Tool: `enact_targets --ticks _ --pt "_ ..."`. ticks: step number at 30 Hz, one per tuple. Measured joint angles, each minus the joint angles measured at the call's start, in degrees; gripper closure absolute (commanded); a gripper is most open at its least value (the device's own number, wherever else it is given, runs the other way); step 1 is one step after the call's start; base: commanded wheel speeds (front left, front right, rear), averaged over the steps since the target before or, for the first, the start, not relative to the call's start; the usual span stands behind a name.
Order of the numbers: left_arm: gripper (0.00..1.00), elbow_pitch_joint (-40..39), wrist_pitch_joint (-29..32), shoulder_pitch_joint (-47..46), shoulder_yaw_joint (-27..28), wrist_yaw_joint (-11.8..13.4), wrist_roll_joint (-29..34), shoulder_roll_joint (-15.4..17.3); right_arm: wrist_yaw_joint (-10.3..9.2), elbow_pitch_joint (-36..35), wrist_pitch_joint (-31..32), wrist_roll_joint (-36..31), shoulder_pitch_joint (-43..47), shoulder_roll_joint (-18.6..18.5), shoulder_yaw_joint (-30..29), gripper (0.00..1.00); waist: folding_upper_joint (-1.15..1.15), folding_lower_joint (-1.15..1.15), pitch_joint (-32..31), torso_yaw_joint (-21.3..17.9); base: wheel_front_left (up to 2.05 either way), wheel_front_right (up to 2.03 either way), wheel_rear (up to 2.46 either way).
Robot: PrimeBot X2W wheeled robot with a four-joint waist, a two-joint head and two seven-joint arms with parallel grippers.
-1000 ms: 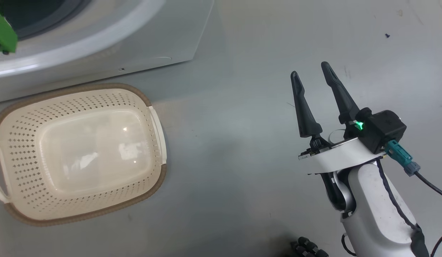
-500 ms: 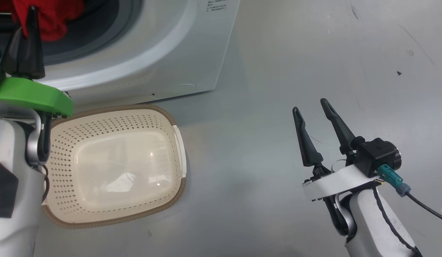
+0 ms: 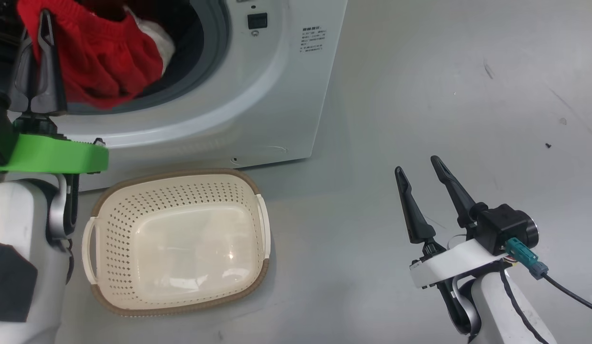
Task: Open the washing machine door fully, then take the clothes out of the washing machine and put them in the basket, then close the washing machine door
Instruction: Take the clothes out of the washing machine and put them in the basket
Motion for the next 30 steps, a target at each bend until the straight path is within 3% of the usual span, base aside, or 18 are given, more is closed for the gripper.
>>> enact_targets --ticks 9,20,30 --pt "1.00 -8.7 -0.6 1.4 -0.2 1.0 2.8 0.0 0.19 0.1 0.0 -0.5 2.2 -0.2 -1.2 0.00 0.00 0.00 -4.1 1.7 0.00 0.00 0.00" --pt "1.00 -13.8 -0.5 9.0 0.8 2.2 3.4 0.1 0.71 -0.3 0.0 -0.7 3.5 -0.1 -1.5 0.00 0.00 0.00 -6.4 3.0 0.00 0.00 0.00" --pt "1.00 -12.7 1.3 18.7 -0.4 2.5 1.6 -3.5 0.79 -1.6 0.0 -1.4 4.4 -0.2 -2.9 0.00 0.00 0.00 -5.5 4.7 0.00 0.00 0.00"
